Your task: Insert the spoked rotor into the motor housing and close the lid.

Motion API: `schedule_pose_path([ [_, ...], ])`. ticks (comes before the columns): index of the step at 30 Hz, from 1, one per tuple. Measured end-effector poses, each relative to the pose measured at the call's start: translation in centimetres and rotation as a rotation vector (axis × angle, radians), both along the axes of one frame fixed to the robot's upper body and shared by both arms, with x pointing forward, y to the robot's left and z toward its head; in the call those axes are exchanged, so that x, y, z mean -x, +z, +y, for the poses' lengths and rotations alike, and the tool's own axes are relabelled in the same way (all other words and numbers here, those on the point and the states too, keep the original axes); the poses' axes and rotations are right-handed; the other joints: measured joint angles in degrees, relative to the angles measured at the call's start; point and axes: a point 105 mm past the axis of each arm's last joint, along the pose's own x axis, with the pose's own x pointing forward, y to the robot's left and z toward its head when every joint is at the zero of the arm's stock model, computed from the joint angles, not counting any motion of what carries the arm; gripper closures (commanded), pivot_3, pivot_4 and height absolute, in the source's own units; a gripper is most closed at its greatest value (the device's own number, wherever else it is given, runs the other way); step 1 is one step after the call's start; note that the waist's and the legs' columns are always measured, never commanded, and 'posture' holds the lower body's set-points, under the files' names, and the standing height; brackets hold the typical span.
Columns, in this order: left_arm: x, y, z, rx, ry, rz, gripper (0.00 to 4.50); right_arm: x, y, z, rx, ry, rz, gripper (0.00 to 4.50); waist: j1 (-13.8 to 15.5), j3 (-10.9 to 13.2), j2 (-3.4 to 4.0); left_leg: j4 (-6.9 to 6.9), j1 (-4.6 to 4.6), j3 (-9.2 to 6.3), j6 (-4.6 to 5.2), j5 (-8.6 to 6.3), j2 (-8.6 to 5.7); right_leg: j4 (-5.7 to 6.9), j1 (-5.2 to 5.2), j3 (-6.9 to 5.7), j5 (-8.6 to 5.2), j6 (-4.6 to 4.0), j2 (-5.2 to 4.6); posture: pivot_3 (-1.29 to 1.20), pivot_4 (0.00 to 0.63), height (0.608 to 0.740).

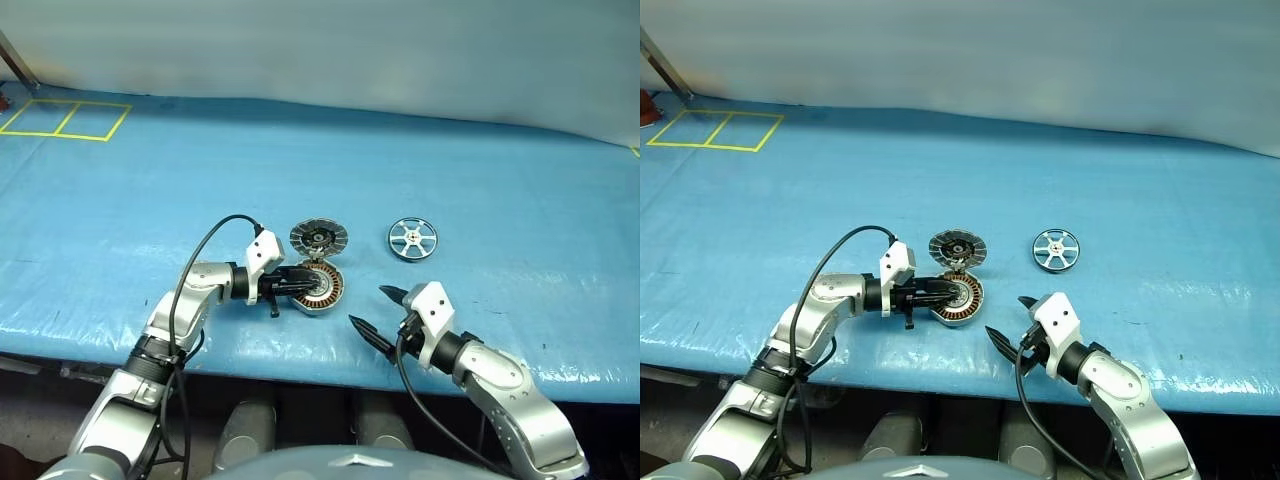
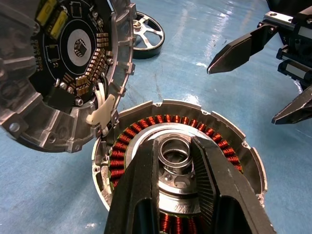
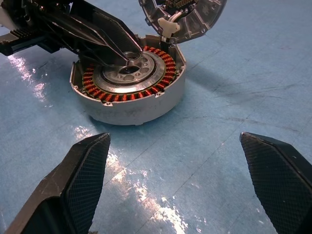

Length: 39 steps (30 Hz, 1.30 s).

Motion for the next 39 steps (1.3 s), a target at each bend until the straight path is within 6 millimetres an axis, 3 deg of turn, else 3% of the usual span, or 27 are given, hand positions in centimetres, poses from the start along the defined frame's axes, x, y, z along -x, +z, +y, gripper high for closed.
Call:
schedule_pose_path([
  [39, 0.08, -0.09, -0.02, 0.02, -0.01, 0.008, 3.83, -0.18, -0.06, 0.03, 0.007, -0.003, -0.003, 0.0, 0.0, 0.0, 0.01, 0.23, 0.02, 0.0, 0.01, 0.0, -0.01, 0.12, 0.07, 0.01, 0.02, 0.02, 0.01, 0.0, 0.15, 0.74],
])
